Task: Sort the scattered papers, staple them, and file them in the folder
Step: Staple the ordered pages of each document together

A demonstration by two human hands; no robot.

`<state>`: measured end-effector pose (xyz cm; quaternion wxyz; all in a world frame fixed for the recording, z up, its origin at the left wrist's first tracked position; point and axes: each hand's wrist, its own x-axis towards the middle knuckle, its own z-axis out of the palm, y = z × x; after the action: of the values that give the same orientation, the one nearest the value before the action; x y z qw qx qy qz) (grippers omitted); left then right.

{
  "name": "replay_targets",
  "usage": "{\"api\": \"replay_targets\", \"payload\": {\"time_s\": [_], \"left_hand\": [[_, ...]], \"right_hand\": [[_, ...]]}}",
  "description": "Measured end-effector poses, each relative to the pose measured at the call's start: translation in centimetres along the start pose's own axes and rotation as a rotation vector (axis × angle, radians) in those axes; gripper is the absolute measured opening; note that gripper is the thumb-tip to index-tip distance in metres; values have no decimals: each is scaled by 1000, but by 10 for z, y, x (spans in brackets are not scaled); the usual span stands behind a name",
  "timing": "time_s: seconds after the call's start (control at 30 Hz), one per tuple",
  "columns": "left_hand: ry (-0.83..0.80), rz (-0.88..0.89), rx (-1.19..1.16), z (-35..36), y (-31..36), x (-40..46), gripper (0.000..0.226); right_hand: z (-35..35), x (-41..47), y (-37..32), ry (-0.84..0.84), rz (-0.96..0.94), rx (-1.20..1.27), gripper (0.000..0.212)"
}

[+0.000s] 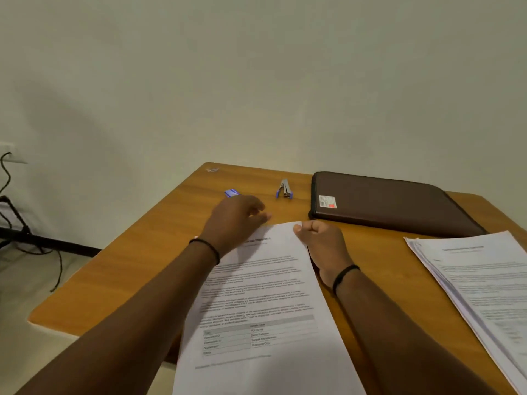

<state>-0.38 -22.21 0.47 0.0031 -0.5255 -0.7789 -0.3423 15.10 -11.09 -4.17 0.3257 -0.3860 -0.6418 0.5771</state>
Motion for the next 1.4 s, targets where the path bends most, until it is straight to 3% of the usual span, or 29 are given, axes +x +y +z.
{"api": "replay_targets", "payload": {"time_s": [0.1, 0.27, 0.33, 0.5, 0.67, 0.87, 0.97, 1.13, 1.4], "left_hand": [[-226, 0, -226, 18, 13, 17, 30], [-339, -85, -410, 32, -4, 29, 31], [-344, -122, -443, 37, -9, 30, 31], [-290, -240, -568, 44, -23, 30, 28], [-192, -227, -596, 44, -34, 26, 30], [-166, -209, -577, 51, -47, 24, 33], [-168, -188, -553, 54, -50, 29, 38], [-174, -197, -576, 57, -56, 32, 44], [-187, -204, -575, 53, -57, 33, 45]], "right_hand": [[2, 3, 1, -20, -62, 12, 14], [-1, 14, 6, -32, -86, -29, 8], [-2, 19, 7, -44, -97, -42, 10], [3, 30, 2, -47, -162, -128, 39], [20, 67, 9, 203, -548, -467, 27], [40, 116, 3, 302, -673, -922, 27], [56, 136, -2, 256, -562, -1115, 44], [64, 158, -5, 235, -281, -1153, 52], [52, 122, 2, 243, -380, -821, 27]]}}
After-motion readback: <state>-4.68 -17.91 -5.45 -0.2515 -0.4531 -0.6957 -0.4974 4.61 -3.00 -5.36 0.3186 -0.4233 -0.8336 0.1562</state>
